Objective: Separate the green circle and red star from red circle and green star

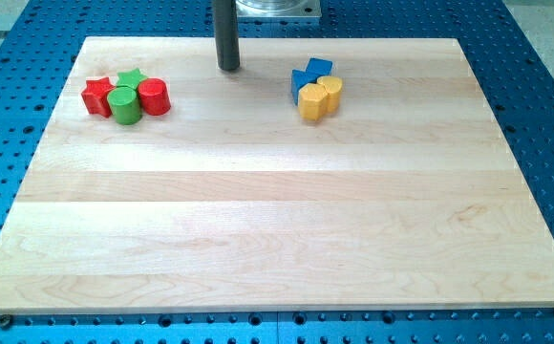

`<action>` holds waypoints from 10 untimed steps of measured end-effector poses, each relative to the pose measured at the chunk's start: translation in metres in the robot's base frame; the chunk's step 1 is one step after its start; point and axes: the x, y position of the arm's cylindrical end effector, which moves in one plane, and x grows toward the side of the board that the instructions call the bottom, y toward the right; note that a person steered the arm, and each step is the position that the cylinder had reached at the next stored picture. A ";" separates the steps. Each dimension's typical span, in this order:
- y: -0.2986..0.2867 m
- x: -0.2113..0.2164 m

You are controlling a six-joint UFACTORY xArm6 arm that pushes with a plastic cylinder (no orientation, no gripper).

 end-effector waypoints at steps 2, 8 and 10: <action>-0.017 0.004; -0.178 0.099; -0.060 0.185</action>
